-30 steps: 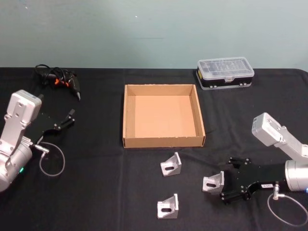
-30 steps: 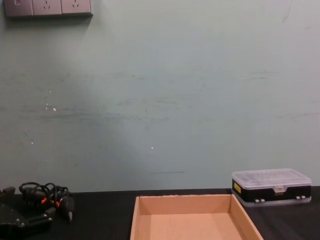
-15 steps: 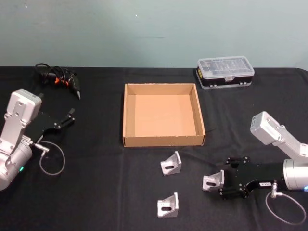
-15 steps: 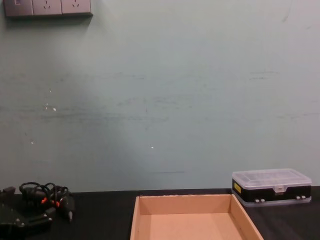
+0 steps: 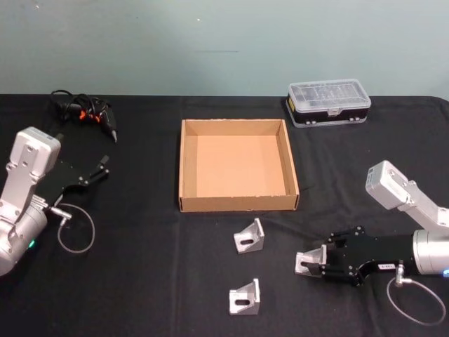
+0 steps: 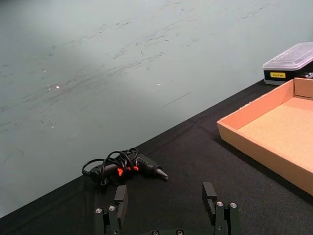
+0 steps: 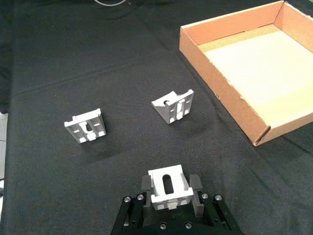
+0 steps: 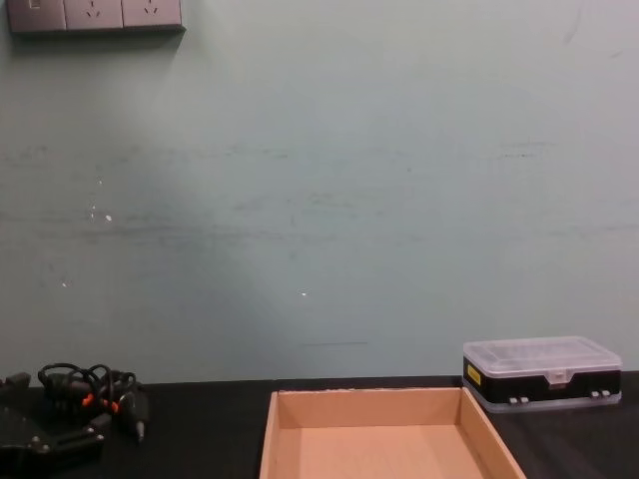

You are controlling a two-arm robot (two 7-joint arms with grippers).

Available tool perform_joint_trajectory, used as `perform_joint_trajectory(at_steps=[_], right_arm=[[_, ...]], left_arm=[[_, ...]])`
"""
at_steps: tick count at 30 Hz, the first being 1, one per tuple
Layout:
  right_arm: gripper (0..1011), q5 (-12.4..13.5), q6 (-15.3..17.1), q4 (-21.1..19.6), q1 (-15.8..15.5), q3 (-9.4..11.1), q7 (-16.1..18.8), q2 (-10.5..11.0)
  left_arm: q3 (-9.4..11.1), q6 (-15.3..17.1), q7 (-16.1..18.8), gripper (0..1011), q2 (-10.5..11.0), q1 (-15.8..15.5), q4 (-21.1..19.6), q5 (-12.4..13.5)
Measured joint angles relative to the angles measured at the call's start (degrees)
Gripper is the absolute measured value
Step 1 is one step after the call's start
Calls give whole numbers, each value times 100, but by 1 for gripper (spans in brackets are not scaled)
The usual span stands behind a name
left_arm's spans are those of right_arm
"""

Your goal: Use one hand to pick up the angle iron from the table and place it into the box.

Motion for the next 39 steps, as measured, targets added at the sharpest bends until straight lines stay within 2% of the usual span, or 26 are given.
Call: perform_joint_trajectory(at_steps=[5, 9, 15, 16, 19, 20, 23, 27, 28, 30, 31, 32, 34, 39], right_arm=[[469, 6, -21, -4, -23, 15, -10, 0], [469, 72, -39, -93, -97, 108, -112, 8], [469, 331, -132, -431, -347, 472, -508, 59], [469, 393, -158, -553, -421, 594, -664, 64], [469, 446, -164, -726, -512, 778, -938, 53], [469, 459, -140, -808, -548, 886, -1125, 15], [469, 451, -81, -883, -556, 998, -1338, -67], [469, 314, 132, -816, -360, 1068, -1698, -409], [469, 314, 132, -816, -360, 1068, -1698, -409], [469, 236, 203, -715, -232, 1032, -1764, -576], [469, 161, 255, -602, -109, 977, -1775, -708], [469, 161, 255, -602, -109, 977, -1775, -708], [469, 30, 331, -376, 106, 871, -1772, -924], [469, -179, 433, 26, 452, 689, -1738, -1258]], left_arm=[[0, 0, 0, 1000, 0, 0, 0, 0], [0, 0, 0, 1000, 0, 0, 0, 0], [0, 0, 0, 1000, 0, 0, 0, 0], [0, 0, 0, 1000, 0, 0, 0, 0], [0, 0, 0, 1000, 0, 0, 0, 0], [0, 0, 0, 1000, 0, 0, 0, 0], [0, 0, 0, 1000, 0, 0, 0, 0], [0, 0, 0, 1000, 0, 0, 0, 0], [0, 0, 0, 1000, 0, 0, 0, 0], [0, 0, 0, 1000, 0, 0, 0, 0], [0, 0, 0, 1000, 0, 0, 0, 0], [-1, 0, 0, 1000, 0, 0, 0, 0], [-1, 0, 0, 1000, 0, 0, 0, 0], [0, 0, 0, 1000, 0, 0, 0, 0]])
